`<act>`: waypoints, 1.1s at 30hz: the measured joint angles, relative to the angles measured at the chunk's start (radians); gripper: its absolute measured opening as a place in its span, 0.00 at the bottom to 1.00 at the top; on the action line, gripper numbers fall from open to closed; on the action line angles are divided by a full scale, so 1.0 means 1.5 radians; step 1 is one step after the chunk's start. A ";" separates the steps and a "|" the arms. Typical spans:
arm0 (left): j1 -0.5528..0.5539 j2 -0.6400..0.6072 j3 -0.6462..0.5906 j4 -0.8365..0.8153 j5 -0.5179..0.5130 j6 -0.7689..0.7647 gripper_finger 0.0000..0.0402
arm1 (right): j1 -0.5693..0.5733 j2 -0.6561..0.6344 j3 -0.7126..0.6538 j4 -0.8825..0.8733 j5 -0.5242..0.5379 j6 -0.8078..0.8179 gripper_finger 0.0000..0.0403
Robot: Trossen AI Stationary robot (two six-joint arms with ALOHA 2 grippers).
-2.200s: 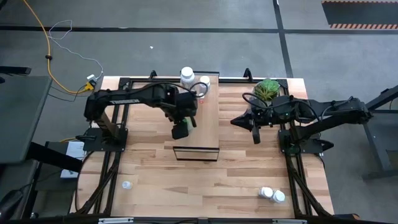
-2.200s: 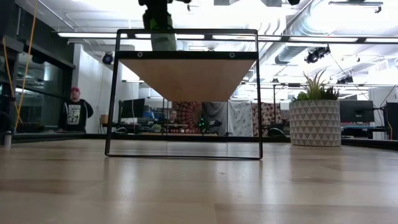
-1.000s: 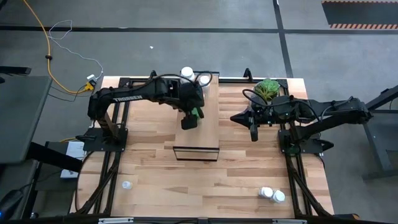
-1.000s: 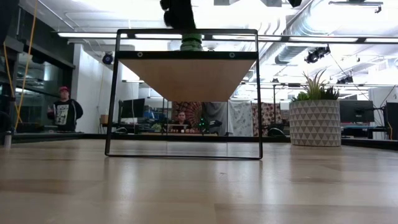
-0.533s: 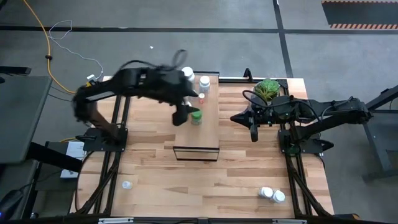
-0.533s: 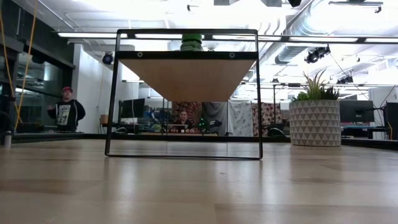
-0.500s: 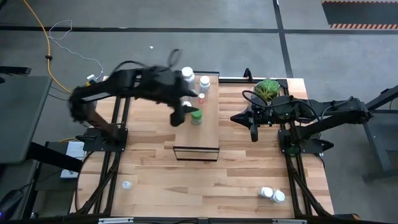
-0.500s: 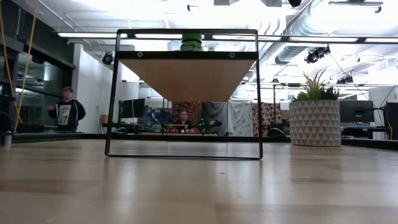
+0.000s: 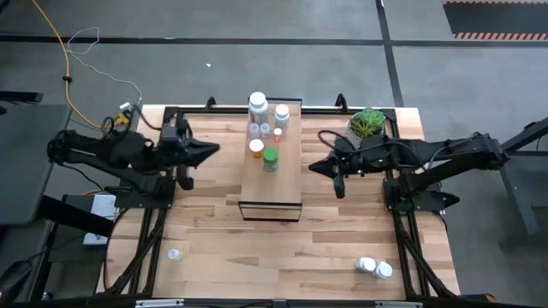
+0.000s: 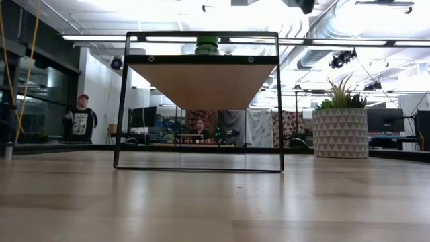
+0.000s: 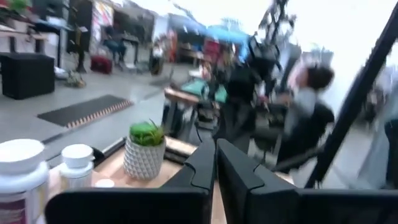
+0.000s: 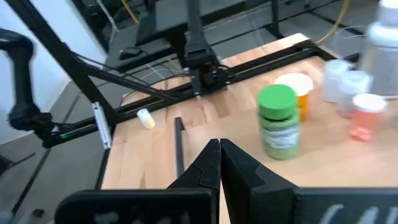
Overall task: Pick and place medicine bottles onto shelf by color
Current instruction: Put the green medicine bottle on the shelf
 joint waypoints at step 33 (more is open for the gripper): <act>-0.031 -0.124 -0.090 0.033 -0.031 0.034 0.01 | -0.095 0.293 -0.120 0.436 -0.075 0.000 0.00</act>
